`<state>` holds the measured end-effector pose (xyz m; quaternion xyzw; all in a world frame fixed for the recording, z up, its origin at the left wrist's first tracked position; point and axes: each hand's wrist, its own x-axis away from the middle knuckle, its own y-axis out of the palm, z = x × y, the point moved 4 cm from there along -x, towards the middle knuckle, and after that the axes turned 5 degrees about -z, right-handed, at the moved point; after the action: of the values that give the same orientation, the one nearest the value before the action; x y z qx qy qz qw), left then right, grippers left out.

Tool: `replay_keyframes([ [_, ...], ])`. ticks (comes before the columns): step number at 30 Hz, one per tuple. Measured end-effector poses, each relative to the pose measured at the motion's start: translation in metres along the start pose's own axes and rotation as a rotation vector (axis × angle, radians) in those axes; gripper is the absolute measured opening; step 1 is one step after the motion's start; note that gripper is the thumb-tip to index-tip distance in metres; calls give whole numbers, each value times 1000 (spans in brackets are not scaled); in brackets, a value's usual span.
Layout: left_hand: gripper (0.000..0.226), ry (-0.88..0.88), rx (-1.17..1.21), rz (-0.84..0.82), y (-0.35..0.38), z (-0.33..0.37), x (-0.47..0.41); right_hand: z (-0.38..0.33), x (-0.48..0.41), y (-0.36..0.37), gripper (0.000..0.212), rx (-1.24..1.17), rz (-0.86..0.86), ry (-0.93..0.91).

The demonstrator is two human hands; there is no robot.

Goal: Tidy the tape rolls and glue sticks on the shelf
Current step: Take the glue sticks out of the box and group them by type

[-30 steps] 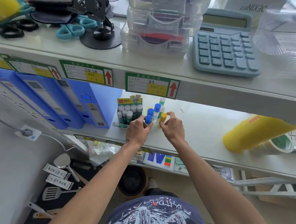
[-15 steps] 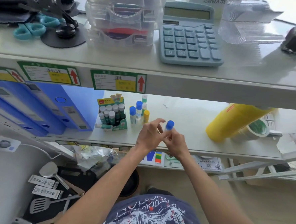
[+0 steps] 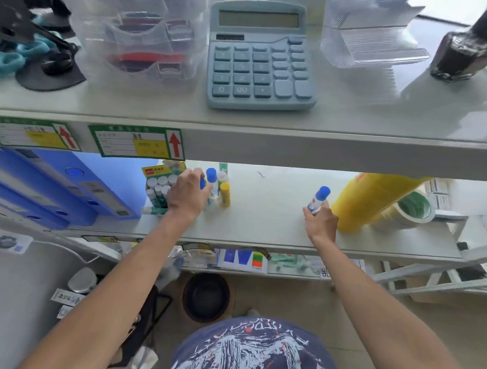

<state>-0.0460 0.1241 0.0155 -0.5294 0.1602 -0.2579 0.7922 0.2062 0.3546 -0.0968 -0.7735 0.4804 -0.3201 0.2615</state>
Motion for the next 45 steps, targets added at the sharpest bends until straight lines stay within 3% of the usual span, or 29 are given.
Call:
replay_keyframes([
  [9,18,-15,64,109,-25,6,24,10,1,3,25,-54,-25,-22],
  [16,25,316,273,-146,28,103,64,9,11,5,21,-44,-45,-41],
  [28,23,436,361,-211,100,189,39,7,14,-2,9,-50,-161,-123],
  [34,30,394,468,-195,108,183,31,6,8,-3,8,-47,-143,-119],
  [45,46,331,558,-322,115,173,38,6,4,2,10,-21,-172,-82],
])
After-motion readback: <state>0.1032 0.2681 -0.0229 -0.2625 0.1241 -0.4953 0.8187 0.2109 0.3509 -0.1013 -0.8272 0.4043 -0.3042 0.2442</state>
